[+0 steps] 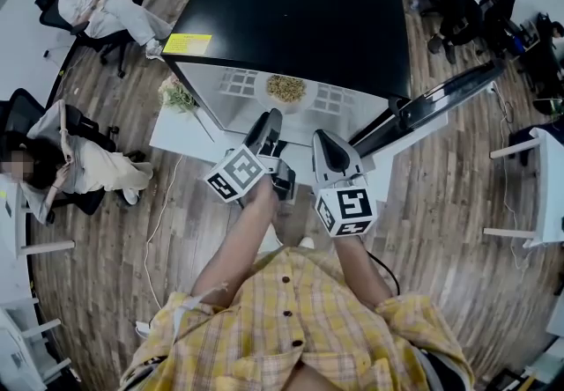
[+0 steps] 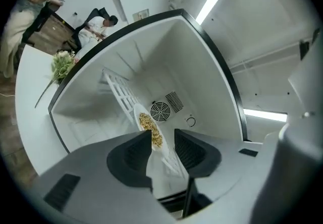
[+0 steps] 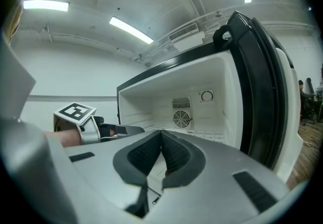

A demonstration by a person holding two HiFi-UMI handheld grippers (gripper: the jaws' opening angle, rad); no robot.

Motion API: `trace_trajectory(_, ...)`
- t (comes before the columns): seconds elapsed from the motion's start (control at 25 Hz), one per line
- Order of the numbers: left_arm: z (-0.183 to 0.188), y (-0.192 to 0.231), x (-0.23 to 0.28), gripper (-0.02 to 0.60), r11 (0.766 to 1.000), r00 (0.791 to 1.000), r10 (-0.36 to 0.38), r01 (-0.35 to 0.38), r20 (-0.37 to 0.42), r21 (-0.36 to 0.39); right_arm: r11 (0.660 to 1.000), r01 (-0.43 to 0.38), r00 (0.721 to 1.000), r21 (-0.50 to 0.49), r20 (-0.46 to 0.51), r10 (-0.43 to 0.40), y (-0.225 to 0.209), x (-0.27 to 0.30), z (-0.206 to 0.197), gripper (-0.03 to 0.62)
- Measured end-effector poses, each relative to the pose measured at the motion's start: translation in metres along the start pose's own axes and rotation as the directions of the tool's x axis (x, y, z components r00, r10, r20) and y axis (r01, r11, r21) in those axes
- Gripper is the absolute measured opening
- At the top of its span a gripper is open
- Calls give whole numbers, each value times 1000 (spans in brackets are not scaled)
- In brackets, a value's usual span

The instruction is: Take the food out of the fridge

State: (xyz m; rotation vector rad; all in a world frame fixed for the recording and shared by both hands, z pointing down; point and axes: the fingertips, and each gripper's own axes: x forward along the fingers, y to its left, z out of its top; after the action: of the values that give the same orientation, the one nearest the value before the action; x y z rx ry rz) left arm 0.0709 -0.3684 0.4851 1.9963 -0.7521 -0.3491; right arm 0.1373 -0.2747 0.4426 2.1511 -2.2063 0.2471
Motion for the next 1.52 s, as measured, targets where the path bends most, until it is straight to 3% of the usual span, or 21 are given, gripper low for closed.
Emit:
trace_trajectory(0.4, -4, 26, 12, 135, 978, 999, 26, -30, -22, -208, 1000, -2, 1000, 12, -6, 2, 0, 2, -3, 8)
trace_trajectory(0.76, -9, 41, 21, 129, 921, 999, 30, -38, -25, -388, 1000, 3, 1000, 13, -11, -3, 0, 2, -4, 8)
trace_trajectory(0.92, -13, 47, 31, 83, 904, 998, 43, -56, -42, -424, 1000, 8, 1000, 9, -10, -8, -1, 2, -3, 8)
trace_trajectory(1.28, -12, 48, 39, 74, 867, 998, 55, -65, -34, -493, 1000, 14, 1000, 7, -9, -14, -3, -3, -3, 8)
trace_trajectory(1.52, -11, 47, 43, 32, 859, 997, 54, -72, -50, -507, 1000, 19, 1000, 6, -6, -19, -5, -6, -1, 8)
